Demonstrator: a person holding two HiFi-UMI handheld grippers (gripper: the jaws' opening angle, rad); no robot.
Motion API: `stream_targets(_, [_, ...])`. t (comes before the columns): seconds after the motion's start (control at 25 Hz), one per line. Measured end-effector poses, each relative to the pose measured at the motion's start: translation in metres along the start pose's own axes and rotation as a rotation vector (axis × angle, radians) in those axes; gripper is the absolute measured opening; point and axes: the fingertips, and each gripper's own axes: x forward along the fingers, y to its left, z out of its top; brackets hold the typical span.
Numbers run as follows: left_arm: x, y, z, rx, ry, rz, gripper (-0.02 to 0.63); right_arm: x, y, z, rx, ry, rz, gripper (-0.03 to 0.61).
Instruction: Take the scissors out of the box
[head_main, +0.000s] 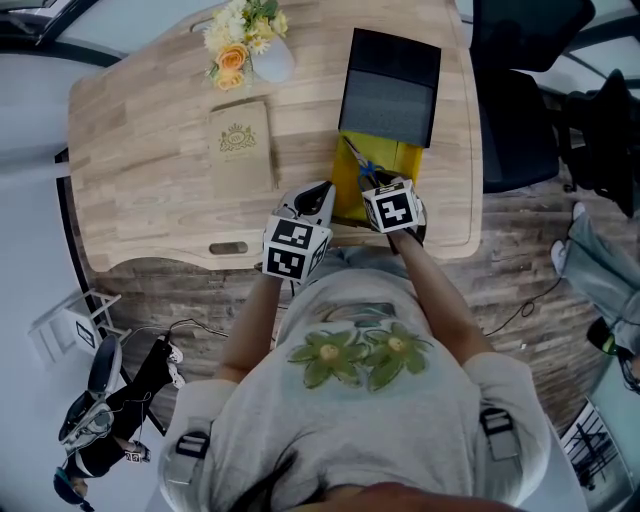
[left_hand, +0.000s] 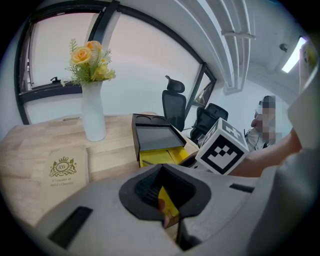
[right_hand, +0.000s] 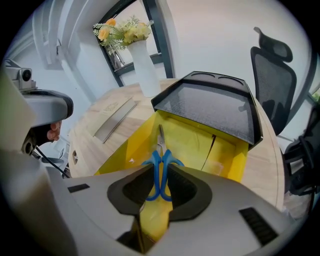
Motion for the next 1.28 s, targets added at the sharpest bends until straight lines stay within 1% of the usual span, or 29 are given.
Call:
stream_targets(0.32, [0.000, -0.007, 0.000, 0.004, -0.004, 0.000, 0.005, -0.012, -0.002, -0.003, -0.004, -0.021, 0.012, 0.083])
stream_targets(0.48, [-0.002, -0.011, -0.003, -0.007, -0.005, 0.001, 0.005, -0.017, -0.001, -0.006, -0.014, -0.029, 0.016, 0.083])
stream_targets(0.76, [-0.004, -0.016, -0.010, -0.010, -0.005, 0.005, 0.005, -0.026, -0.001, -0.005, -0.017, -0.057, 0.022, 0.083])
stream_targets(1.28, [-0.011, -0.022, -0.010, -0.005, -0.017, 0.016, 0.005, -0.042, 0.002, -0.002, -0.029, -0.101, 0.025, 0.083])
